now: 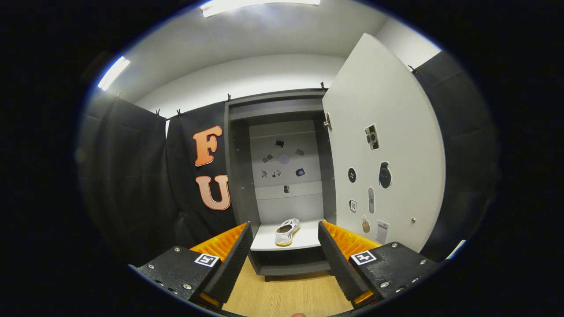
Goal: Open the shoe cabinet door, grab the shoes and put them into the shoe cabinet, then close the shoe cabinet door.
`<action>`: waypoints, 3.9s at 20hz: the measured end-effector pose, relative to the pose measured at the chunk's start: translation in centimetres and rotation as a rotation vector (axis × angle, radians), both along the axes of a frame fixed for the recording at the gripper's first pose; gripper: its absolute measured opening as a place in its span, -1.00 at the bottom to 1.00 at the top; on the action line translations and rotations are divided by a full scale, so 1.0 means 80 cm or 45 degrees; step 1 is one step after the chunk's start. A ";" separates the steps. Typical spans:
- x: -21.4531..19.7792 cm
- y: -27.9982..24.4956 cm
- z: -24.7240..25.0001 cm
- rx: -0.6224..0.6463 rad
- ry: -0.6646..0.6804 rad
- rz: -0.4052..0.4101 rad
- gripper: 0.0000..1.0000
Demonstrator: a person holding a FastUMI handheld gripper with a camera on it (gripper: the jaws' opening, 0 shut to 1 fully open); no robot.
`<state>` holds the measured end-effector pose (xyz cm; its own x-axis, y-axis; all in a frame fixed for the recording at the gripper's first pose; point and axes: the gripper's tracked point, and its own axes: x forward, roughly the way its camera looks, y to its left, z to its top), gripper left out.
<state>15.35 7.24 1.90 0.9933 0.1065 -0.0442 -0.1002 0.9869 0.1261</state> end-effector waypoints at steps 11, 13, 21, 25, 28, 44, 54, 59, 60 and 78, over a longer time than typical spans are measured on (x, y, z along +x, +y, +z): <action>-0.044 -0.093 0.009 -0.003 -0.015 -0.068 0.86; -0.052 -0.125 0.010 0.000 -0.019 -0.109 0.86; -0.069 -0.247 0.003 -0.026 -0.022 -0.251 0.86; -0.061 -0.295 -0.017 -0.043 -0.009 -0.282 0.86; -0.047 -0.311 -0.036 -0.011 0.020 -0.253 0.86; -0.004 -0.300 -0.081 0.029 0.063 -0.116 0.90; -0.010 -0.262 -0.075 0.044 0.042 -0.094 0.83; -0.010 -0.213 -0.076 0.049 0.040 -0.012 0.83; -0.009 -0.203 -0.074 0.052 0.040 0.012 0.83; 0.041 -0.079 -0.079 0.074 0.062 0.285 0.83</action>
